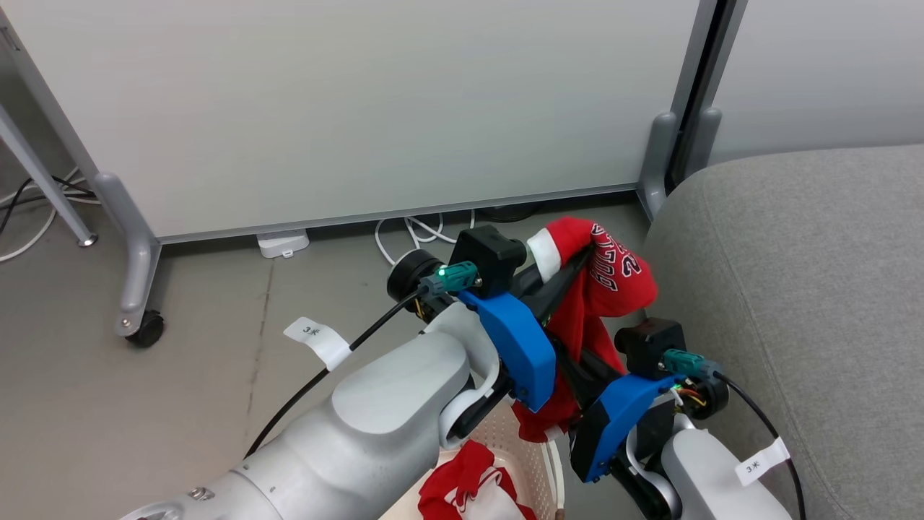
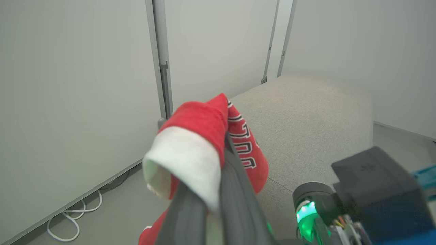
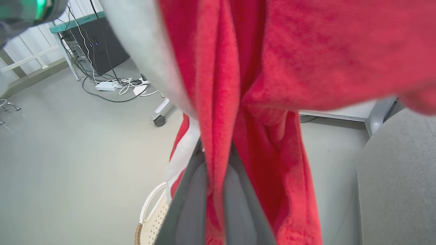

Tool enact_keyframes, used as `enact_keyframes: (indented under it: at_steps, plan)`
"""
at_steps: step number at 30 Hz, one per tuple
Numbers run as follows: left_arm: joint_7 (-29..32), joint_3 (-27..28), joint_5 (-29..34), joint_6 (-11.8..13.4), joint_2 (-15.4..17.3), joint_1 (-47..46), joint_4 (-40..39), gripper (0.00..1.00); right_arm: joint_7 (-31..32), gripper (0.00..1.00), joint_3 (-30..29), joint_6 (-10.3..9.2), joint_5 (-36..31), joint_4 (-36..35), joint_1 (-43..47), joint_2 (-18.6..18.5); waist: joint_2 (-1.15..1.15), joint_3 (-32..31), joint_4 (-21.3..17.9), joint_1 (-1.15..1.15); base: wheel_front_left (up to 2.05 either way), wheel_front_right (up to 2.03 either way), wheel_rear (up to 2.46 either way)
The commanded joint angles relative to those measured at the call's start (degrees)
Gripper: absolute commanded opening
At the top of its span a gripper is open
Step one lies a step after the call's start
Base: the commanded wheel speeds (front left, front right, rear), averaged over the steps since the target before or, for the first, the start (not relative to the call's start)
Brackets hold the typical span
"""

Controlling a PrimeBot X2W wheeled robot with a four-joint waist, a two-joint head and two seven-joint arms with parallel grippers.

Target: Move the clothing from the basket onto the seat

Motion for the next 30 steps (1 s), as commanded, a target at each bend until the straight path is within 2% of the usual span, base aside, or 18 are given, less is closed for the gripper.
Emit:
enact_keyframes:
  at_steps: [1, 2, 3, 4, 19, 24, 30]
  plan:
    - [-0.36, -0.1, -0.26, 0.04, 0.03, -0.71, 0.22, 0.0, -0.4, 0.0, -0.04, 0.03, 0.16, 0.11, -0.74, -0.18, 0.0, -0.06, -0.03, 0.0, 0.0, 0.0, 0.0]
    - [-0.38, -0.22, -0.35, 0.06, 0.03, -0.69, 0.3, 0.31, -0.44, 0.0, -0.01, 0.03, 0.22, 0.12, -0.63, -0.18, 0.0, -0.13, -0.06, 0.0, 0.0, 0.0, 0.0]
    - [-0.39, -0.36, -0.29, 0.15, 0.03, -0.73, 0.36, 0.77, -0.55, 0.0, 0.05, 0.03, 0.3, 0.1, -0.48, -0.18, 0.0, -0.19, -0.07, 0.0, 0.0, 0.0, 0.0]
    - [-0.4, -0.51, -0.33, 0.27, 0.03, -0.78, 0.46, 1.0, -0.61, 0.0, 0.09, 0.03, 0.41, 0.09, -0.32, -0.18, 0.0, -0.23, -0.07, 0.0, 0.0, 0.0, 0.0]
    - [-0.7, -0.2, -1.62, 1.53, 0.05, 1.35, 3.0, 1.0, -0.5, 0.0, -0.98, 0.03, 0.11, -0.66, 1.25, -0.18, 0.0, -0.98, -0.17, 0.0, 0.0, 0.0, 0.0]
    - [-1.42, 3.5, -0.13, 2.17, 1.67, 3.97, 2.64, 1.0, -0.61, 0.0, -3.02, 0.03, -0.82, -1.93, 2.1, -0.19, 0.0, -1.07, -0.01, 0.0, 0.0, 0.0, 0.0]
    - [-1.45, 13.09, 5.91, 1.53, 6.12, 11.51, -4.58, 1.0, -0.28, 0.0, -6.16, 0.03, -2.18, -4.91, 3.88, -0.18, 0.0, -0.65, 0.05, 0.0, 0.0, 0.0, 0.0]
